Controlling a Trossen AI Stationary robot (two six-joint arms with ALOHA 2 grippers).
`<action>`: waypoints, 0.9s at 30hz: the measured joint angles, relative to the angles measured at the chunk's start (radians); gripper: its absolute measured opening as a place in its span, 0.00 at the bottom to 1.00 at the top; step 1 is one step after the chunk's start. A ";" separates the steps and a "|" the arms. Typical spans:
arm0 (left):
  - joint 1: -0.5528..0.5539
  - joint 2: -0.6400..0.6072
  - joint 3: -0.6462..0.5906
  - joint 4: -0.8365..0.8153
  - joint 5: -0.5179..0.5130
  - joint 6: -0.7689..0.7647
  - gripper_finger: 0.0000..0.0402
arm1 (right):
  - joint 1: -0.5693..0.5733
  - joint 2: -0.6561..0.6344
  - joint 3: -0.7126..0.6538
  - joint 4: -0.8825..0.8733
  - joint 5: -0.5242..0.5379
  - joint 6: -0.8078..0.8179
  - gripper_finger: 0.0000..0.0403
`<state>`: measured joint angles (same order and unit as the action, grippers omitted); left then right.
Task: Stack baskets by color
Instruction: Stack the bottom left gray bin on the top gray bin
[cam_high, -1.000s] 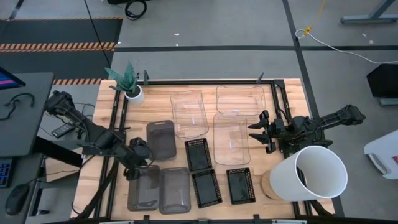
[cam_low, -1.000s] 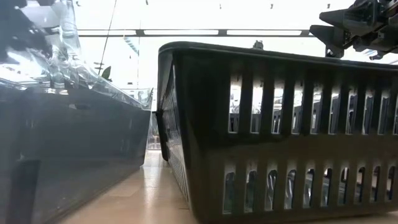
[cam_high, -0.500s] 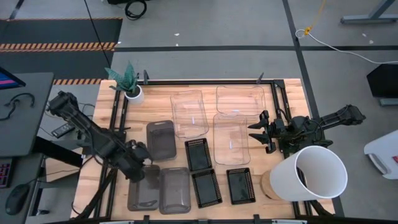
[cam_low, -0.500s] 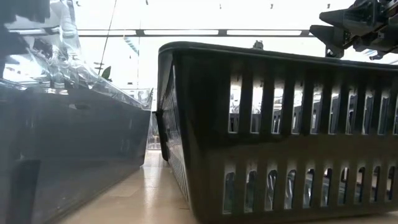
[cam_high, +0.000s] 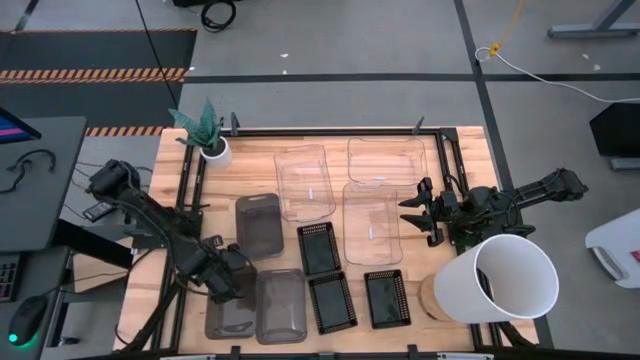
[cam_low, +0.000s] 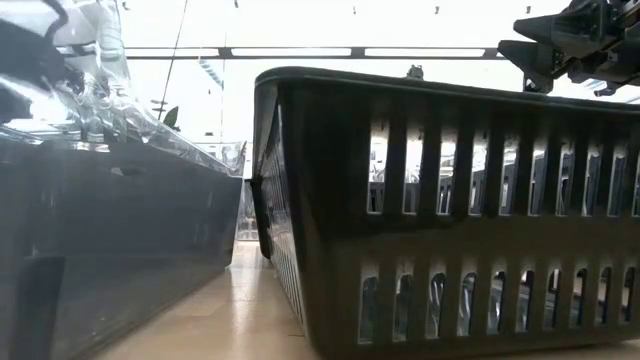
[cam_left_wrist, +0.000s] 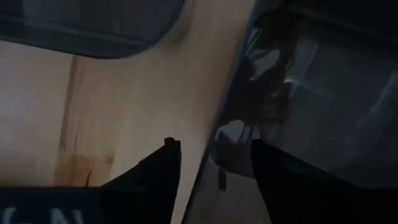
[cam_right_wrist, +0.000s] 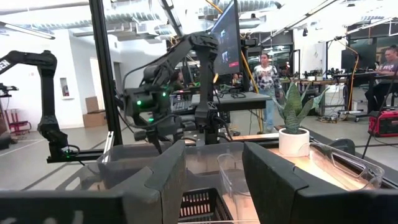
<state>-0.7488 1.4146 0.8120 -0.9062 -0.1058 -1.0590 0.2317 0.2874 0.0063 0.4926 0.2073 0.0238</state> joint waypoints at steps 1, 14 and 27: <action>0.002 0.011 0.000 0.000 0.019 0.006 0.46 | 0.000 0.000 0.000 0.000 0.000 0.000 0.41; 0.001 0.051 0.002 -0.012 0.161 0.000 0.03 | 0.000 0.000 0.000 0.000 0.000 0.000 0.41; -0.008 -0.046 0.306 -0.277 0.143 -0.036 0.01 | 0.000 0.000 0.000 0.004 0.000 0.000 0.41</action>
<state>-0.7567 1.3690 1.1178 -1.1829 0.0373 -1.0954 0.2315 0.2874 0.0063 0.4963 0.2075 0.0238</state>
